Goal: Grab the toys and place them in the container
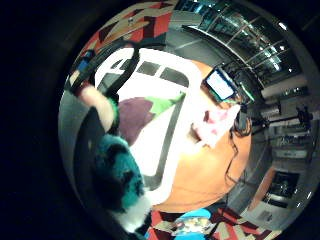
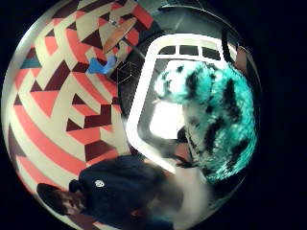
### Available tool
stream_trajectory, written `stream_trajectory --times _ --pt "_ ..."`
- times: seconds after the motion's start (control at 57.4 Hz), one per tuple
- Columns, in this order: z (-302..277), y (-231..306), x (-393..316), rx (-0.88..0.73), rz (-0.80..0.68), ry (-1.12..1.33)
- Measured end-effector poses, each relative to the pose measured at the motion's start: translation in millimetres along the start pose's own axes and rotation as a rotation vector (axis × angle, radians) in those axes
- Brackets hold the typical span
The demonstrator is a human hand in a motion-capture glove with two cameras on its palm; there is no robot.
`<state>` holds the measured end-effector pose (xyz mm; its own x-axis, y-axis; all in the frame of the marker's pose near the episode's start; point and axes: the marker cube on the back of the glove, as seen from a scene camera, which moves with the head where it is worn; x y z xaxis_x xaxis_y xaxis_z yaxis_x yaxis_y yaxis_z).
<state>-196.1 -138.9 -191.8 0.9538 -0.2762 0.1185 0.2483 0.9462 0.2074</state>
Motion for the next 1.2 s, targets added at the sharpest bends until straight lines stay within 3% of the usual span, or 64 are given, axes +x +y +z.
stream_trajectory --times 0.139,0.349,0.628,1.011,1.203 --pt "-1.1 13.4 0.6 -0.176 -0.025 -0.143" --pt "-20.9 21.7 11.1 -0.107 -0.008 -0.042" --pt "-36.6 23.7 81.6 -0.063 0.192 0.103" --pt "11.1 9.2 206.1 -0.100 0.469 0.080" --pt "63.5 -11.5 243.4 -0.124 0.524 0.051"
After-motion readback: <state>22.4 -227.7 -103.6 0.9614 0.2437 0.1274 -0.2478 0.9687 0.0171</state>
